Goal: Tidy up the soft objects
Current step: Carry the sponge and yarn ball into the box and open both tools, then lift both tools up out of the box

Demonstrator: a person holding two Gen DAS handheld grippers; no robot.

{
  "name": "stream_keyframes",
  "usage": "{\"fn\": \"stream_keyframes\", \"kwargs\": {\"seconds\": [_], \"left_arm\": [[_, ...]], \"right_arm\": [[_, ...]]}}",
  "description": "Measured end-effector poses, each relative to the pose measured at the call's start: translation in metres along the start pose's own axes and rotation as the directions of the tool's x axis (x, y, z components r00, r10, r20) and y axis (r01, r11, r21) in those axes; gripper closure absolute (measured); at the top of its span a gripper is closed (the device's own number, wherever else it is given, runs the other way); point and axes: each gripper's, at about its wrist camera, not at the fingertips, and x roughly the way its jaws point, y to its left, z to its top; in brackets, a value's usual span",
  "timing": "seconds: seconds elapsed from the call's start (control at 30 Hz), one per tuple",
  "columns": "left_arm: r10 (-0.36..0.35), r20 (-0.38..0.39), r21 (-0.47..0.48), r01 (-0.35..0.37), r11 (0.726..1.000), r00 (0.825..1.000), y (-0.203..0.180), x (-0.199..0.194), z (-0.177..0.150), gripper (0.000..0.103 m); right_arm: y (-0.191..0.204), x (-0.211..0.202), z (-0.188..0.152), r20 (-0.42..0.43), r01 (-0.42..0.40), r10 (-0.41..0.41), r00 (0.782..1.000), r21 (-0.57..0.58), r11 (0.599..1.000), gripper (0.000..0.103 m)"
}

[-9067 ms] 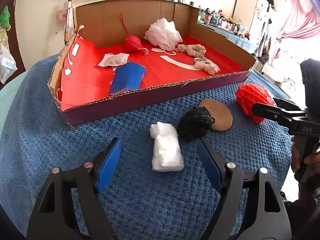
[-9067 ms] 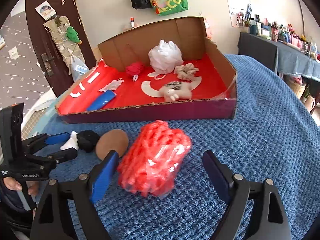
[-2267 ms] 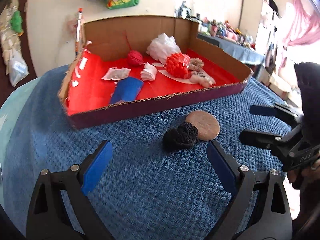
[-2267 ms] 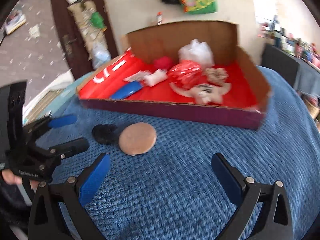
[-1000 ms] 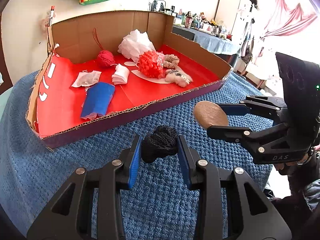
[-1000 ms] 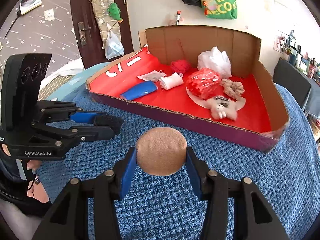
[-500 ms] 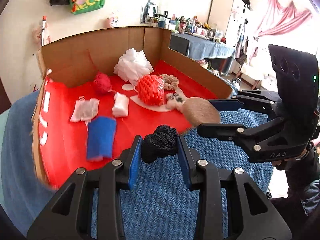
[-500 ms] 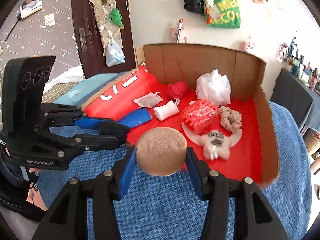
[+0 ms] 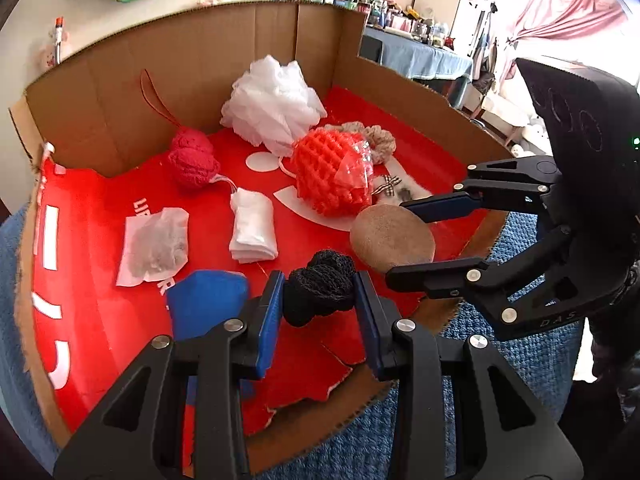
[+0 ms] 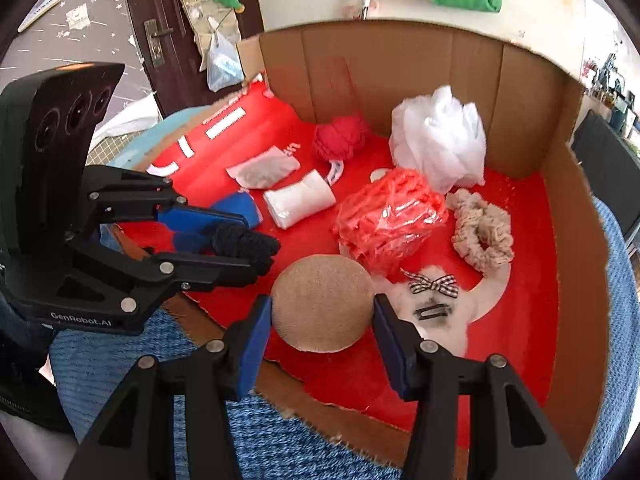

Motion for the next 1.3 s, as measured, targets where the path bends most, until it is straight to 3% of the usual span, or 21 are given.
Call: {"fn": "stream_keyframes", "kwargs": {"seconds": [0.77, 0.9, 1.3], "left_arm": [[-0.004, -0.025, 0.016, 0.005, 1.0, 1.0, 0.003, 0.019, -0.003, 0.069], [0.013, -0.021, 0.019, -0.013, 1.0, 1.0, 0.002, 0.019, -0.003, 0.052], [0.029, 0.025, 0.016, -0.03, 0.999, 0.999, 0.002, -0.001, -0.005, 0.052]], "right_arm": [[-0.004, 0.016, 0.005, -0.04, -0.038, 0.038, 0.998, -0.008, 0.999, 0.046], [-0.004, 0.016, 0.005, -0.041, -0.04, 0.039, 0.998, -0.008, 0.999, 0.045], [-0.003, 0.005, 0.003, -0.023, -0.03, 0.03, 0.999, 0.005, 1.0, 0.042]]}}
